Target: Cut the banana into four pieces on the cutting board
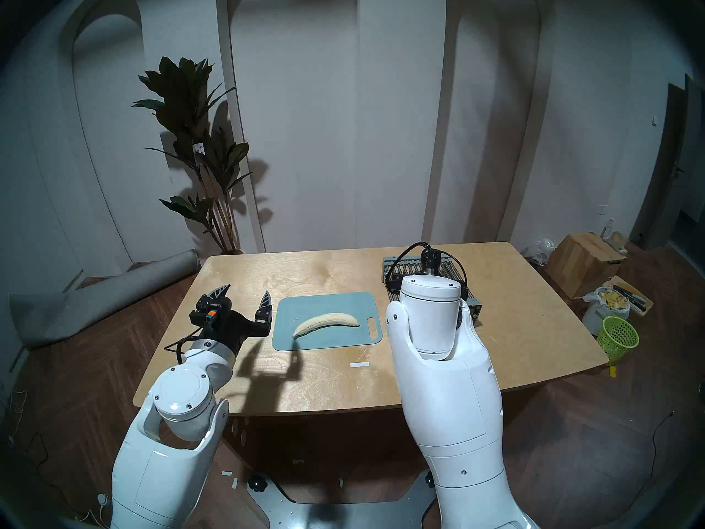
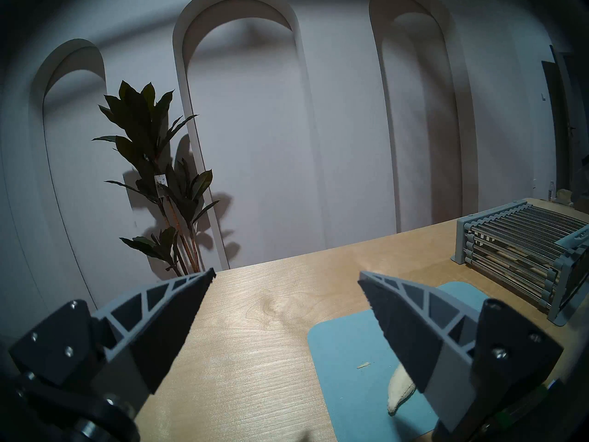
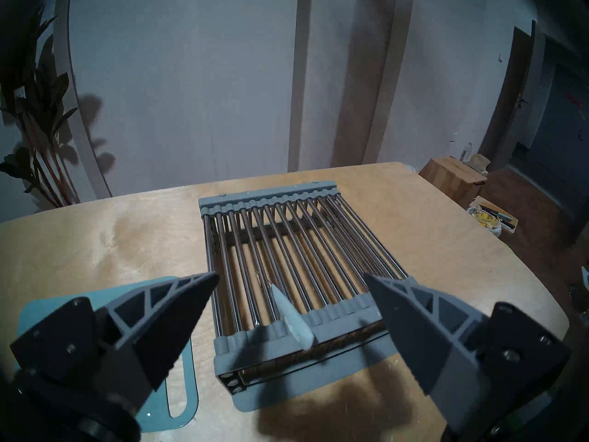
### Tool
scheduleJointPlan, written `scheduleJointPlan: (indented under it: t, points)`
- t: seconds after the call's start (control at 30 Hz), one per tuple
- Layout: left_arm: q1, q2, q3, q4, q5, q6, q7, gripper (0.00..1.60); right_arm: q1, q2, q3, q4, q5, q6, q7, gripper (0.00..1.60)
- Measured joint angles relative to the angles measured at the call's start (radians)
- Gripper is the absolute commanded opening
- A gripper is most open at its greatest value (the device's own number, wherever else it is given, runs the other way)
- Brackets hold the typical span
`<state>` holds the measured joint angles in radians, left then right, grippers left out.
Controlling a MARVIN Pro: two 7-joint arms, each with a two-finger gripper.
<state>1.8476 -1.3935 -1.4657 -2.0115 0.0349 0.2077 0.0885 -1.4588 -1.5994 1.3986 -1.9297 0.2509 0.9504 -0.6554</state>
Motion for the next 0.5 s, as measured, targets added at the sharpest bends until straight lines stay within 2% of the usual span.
scheduleJointPlan:
  t: [0.27, 0.5]
  points:
    - [0.000, 0.000, 0.000, 0.000, 0.000, 0.000, 0.000, 1.60, 0.029, 0.040, 0.019, 0.038, 0.009, 0.012, 0.028, 1.60]
    - [0.000, 0.000, 0.000, 0.000, 0.000, 0.000, 0.000, 1.60, 0.030, 0.048, -0.001, 0.032, 0.009, 0.011, 0.038, 1.60]
